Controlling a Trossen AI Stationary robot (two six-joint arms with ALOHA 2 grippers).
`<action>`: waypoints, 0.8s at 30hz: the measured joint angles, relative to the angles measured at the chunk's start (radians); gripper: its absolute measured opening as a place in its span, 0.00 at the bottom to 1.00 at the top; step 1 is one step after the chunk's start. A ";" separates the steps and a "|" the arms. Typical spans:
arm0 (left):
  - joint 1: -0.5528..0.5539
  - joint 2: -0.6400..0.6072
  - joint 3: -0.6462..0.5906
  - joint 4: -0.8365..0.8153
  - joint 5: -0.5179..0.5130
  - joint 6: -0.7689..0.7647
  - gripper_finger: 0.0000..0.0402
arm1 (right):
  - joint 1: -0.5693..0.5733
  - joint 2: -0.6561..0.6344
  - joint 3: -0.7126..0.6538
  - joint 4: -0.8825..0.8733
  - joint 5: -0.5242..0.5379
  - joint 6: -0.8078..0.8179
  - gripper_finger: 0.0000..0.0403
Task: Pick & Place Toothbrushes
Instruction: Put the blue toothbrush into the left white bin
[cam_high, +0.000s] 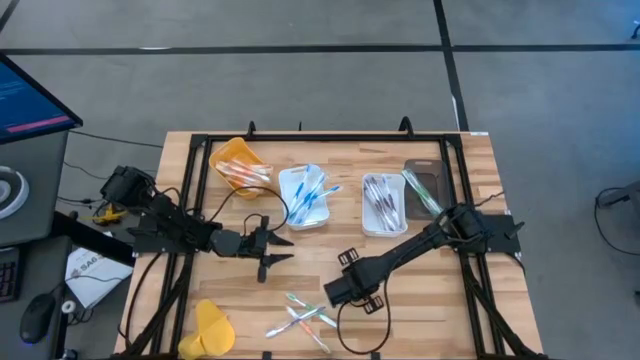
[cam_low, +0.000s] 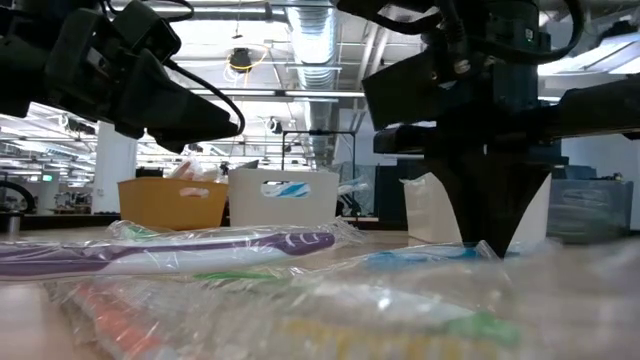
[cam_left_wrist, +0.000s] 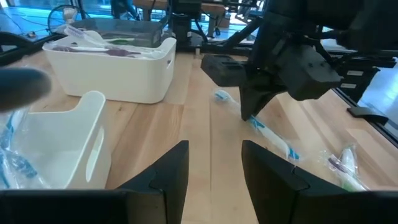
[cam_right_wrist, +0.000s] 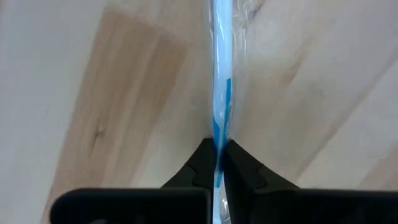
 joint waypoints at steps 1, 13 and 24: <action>0.000 0.000 0.000 0.000 0.002 0.000 0.35 | 0.006 0.003 0.017 -0.011 0.019 0.010 0.01; 0.000 0.000 -0.001 0.057 0.118 0.001 0.35 | 0.081 -0.002 0.288 -0.123 0.075 0.058 0.01; -0.026 0.000 -0.001 0.198 0.231 0.107 0.35 | 0.107 -0.005 0.313 0.112 0.219 -0.044 0.01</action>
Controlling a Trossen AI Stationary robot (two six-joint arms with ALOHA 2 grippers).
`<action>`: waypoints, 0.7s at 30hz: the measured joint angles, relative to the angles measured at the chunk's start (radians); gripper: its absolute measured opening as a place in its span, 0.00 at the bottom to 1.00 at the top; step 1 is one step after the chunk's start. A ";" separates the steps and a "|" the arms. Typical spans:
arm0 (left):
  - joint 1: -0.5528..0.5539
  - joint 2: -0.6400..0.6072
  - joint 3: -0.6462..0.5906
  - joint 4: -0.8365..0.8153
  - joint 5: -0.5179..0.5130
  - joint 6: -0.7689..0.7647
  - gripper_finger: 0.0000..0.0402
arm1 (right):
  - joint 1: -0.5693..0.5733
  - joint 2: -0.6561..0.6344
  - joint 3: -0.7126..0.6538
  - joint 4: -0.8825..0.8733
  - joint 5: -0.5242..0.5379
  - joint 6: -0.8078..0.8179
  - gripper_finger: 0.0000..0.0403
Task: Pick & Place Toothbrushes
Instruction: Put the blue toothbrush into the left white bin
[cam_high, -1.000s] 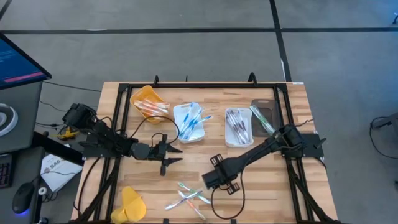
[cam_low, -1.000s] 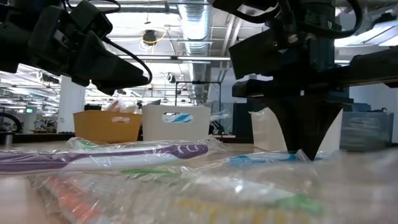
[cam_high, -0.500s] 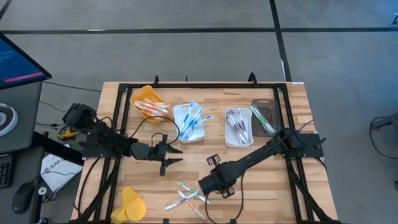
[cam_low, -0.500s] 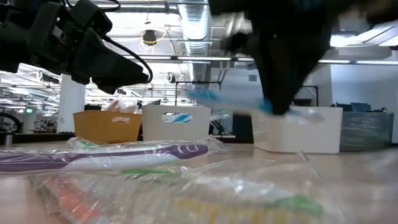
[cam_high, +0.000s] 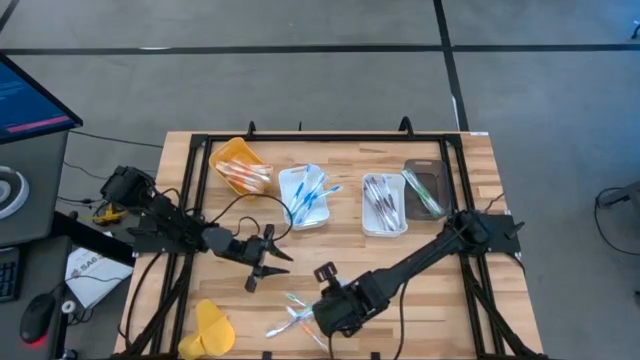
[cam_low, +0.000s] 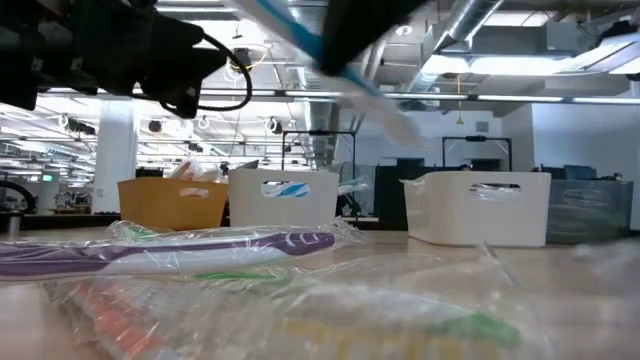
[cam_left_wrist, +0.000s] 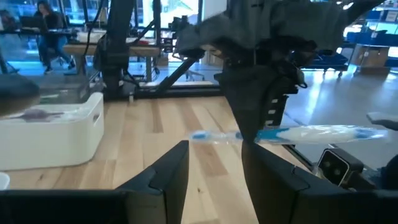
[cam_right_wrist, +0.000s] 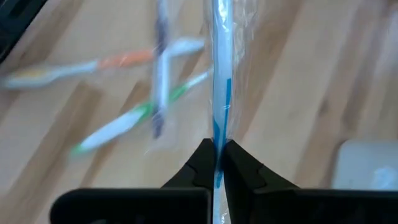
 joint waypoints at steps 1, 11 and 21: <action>-0.002 0.000 0.000 0.004 0.000 0.005 0.35 | -0.003 0.000 0.000 0.028 0.012 -0.020 0.01; -0.083 0.000 0.003 0.013 0.009 0.128 0.35 | -0.002 -0.001 -0.002 0.203 0.043 -0.123 0.01; -0.134 0.000 0.038 0.008 0.008 0.214 0.35 | -0.039 -0.006 -0.070 0.378 0.061 -0.149 0.01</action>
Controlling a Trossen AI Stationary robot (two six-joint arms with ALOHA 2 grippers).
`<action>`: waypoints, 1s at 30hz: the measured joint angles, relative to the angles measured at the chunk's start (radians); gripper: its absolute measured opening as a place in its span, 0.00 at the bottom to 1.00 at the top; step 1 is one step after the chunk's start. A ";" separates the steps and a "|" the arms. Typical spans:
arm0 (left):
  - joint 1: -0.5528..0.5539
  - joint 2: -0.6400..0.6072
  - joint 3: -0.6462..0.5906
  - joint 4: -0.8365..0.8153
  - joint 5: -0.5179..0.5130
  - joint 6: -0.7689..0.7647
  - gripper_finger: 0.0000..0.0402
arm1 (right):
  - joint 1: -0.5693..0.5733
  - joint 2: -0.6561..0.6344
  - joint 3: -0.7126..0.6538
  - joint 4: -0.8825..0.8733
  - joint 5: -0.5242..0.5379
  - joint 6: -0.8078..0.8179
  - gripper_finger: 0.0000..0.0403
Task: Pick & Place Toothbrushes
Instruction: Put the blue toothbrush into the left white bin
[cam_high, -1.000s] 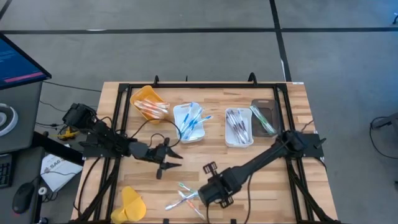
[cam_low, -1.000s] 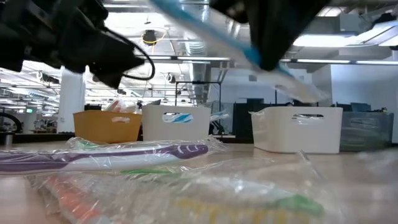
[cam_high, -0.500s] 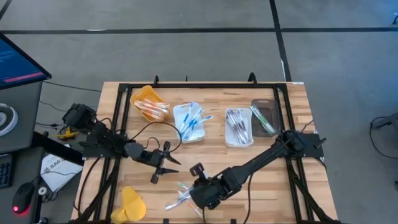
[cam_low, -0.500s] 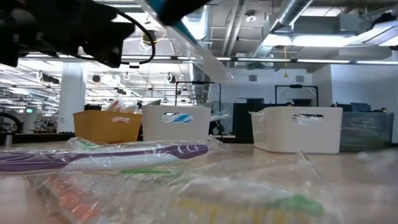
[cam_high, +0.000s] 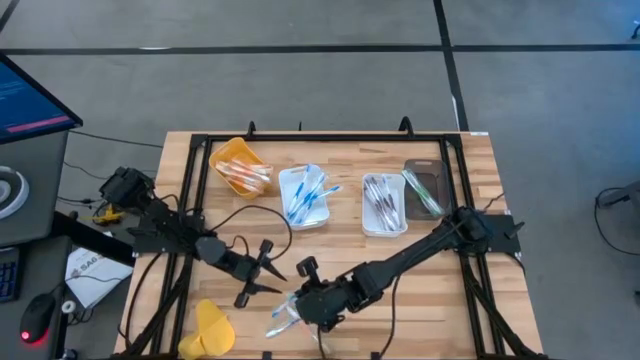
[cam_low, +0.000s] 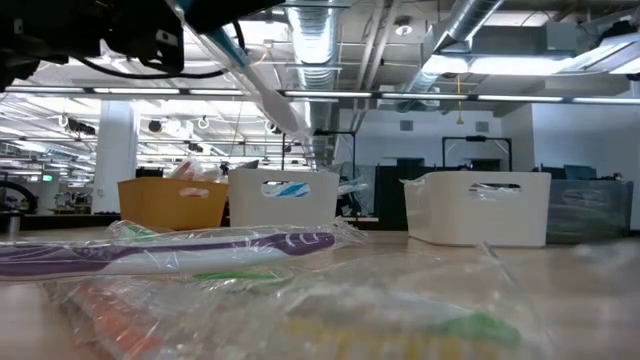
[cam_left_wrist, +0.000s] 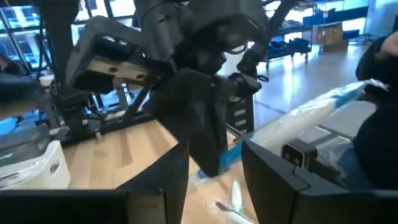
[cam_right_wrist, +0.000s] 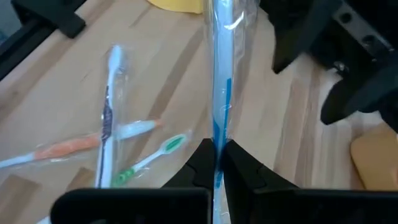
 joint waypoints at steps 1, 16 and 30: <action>0.000 0.000 0.000 -0.007 0.000 0.001 0.35 | 0.006 0.000 0.000 0.000 0.013 -0.003 0.01; -0.002 0.000 0.000 -0.041 -0.001 0.046 0.35 | 0.001 -0.007 0.000 0.031 0.190 0.022 0.01; -0.002 0.001 0.029 -0.033 -0.049 0.040 0.35 | -0.032 -0.003 0.000 0.048 0.183 0.055 0.01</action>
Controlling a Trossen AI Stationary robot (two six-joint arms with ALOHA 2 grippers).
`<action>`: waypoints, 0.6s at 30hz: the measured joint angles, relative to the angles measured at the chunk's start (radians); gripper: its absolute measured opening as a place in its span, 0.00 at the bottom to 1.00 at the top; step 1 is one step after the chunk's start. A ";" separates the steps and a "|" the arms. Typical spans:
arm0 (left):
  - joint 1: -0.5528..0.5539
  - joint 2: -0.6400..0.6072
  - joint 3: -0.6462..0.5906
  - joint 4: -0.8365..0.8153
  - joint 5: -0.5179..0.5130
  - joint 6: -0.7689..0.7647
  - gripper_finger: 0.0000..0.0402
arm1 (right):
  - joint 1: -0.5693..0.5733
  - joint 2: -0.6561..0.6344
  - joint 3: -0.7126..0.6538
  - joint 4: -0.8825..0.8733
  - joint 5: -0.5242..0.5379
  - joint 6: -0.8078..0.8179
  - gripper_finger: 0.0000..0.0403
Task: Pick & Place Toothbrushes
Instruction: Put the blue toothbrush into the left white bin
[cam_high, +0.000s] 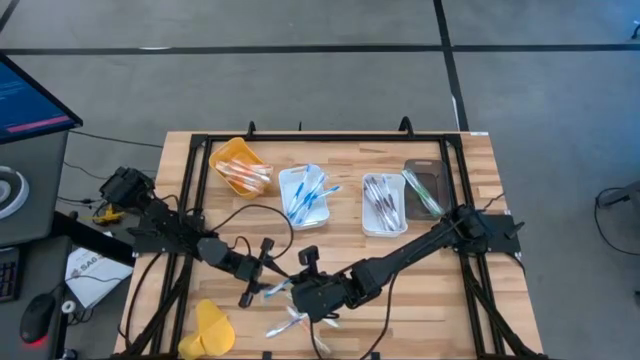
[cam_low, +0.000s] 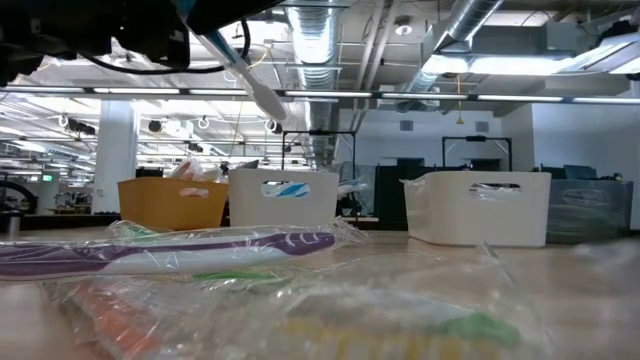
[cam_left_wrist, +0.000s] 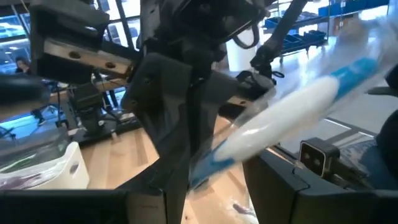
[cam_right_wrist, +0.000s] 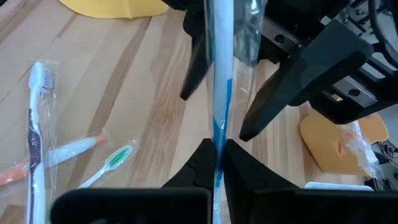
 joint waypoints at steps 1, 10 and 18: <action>0.000 0.000 0.004 0.000 -0.001 0.000 0.35 | 0.000 0.000 0.000 0.000 0.000 0.000 0.01; 0.000 0.000 0.013 -0.003 -0.006 -0.023 0.29 | 0.000 0.000 0.000 -0.003 -0.009 0.003 0.04; 0.000 0.000 0.014 -0.019 -0.074 -0.023 0.04 | -0.018 0.002 0.000 -0.016 -0.100 0.087 0.20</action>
